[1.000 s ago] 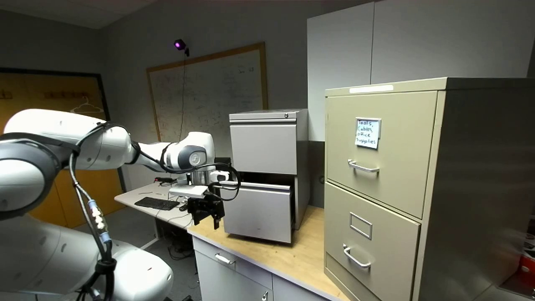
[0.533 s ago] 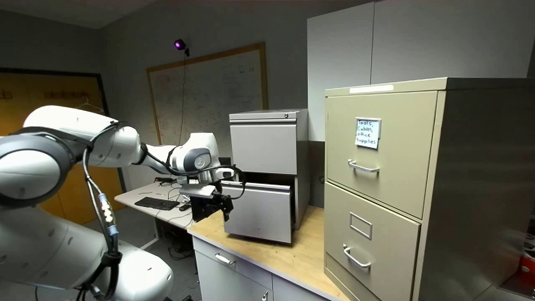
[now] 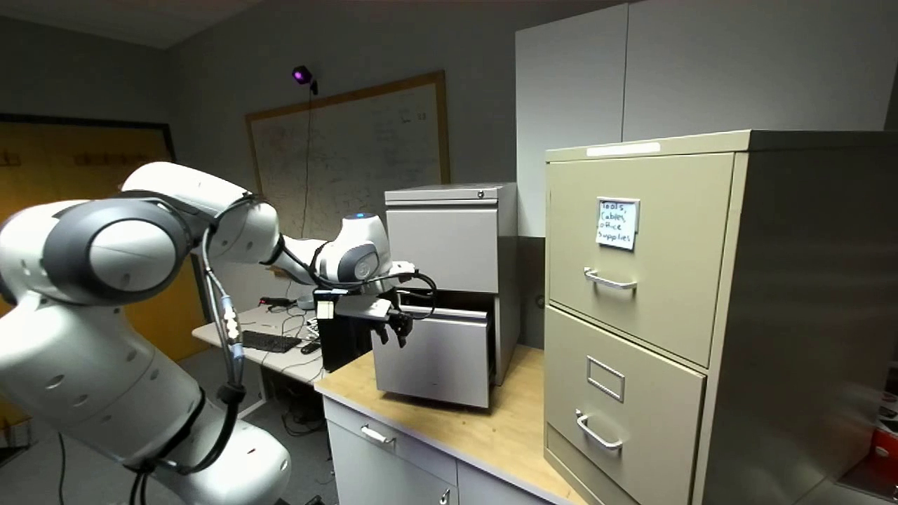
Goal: Close the bottom drawer of the gray file cabinet
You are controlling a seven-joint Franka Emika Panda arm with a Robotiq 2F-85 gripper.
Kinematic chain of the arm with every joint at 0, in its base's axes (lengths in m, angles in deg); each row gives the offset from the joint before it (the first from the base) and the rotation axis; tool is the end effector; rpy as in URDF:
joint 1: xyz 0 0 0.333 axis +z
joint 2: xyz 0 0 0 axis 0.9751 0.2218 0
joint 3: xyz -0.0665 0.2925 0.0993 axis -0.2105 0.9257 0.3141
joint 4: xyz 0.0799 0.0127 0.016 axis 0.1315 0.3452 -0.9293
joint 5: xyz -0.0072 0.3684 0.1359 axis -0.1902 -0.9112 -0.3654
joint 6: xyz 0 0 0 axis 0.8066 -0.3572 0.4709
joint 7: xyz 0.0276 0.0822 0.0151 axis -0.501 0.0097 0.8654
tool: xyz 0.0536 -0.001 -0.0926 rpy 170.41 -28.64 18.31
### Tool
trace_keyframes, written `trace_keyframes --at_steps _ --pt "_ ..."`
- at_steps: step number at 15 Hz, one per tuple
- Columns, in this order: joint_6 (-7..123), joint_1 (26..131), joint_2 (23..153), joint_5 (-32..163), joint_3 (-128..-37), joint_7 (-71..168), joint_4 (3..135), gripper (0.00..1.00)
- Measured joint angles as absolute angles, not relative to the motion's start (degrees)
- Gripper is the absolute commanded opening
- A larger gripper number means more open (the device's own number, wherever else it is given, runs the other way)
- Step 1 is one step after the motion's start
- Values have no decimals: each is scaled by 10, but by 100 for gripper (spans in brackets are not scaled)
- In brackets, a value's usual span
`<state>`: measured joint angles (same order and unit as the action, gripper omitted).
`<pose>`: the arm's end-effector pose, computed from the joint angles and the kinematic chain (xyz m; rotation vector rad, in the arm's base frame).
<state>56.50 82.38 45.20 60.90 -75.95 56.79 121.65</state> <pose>0.4185 0.0557 0.4608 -3.0852 -0.2655 -0.3995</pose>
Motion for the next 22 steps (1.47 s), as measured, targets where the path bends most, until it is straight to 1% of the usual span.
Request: trace_keyframes --at_steps 1,3,4,9,14,19,22 --pt "574 826 473 604 -764 578 1198 16" --pt "587 832 516 582 -773 603 1159 1" --pt "591 836 538 569 -777 618 1139 0" --pt "594 839 630 500 -787 686 1045 0" --pt "587 835 699 498 -784 689 969 0" --pt "539 834 729 521 -774 616 927 0" --pt "540 834 736 527 -770 573 920 0"
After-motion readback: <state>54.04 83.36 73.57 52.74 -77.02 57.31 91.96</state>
